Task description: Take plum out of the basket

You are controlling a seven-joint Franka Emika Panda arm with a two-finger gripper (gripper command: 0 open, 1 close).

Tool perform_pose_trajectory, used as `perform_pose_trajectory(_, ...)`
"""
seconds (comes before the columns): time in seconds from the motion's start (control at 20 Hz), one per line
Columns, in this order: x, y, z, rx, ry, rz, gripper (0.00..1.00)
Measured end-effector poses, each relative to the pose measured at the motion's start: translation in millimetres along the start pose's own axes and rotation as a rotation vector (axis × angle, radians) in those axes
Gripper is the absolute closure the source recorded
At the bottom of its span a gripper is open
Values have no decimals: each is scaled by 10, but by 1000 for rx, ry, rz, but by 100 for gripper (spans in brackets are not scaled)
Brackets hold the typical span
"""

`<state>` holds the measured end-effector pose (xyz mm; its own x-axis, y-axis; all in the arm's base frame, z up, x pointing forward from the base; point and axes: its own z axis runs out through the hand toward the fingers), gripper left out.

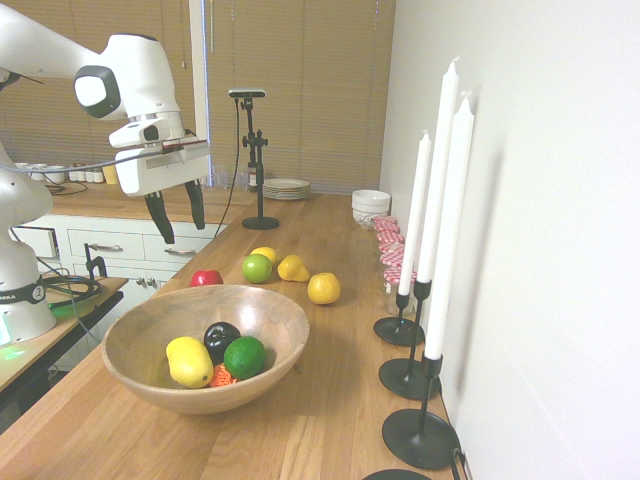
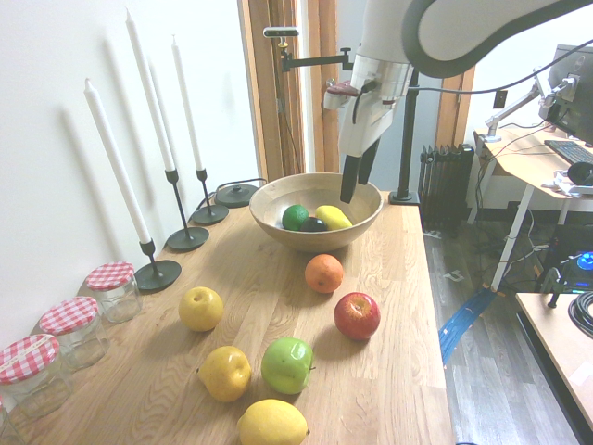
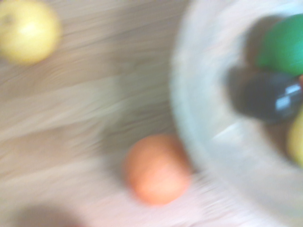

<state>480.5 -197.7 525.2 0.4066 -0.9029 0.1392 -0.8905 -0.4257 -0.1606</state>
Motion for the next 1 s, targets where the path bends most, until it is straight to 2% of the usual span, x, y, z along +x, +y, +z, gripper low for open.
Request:
perform_pose_trajectory(0.4, 792, 170, 666, -26, -86, 84, 0)
perform_pose_trajectory(1.0, 1323, -115, 1351, -71, -97, 83, 0)
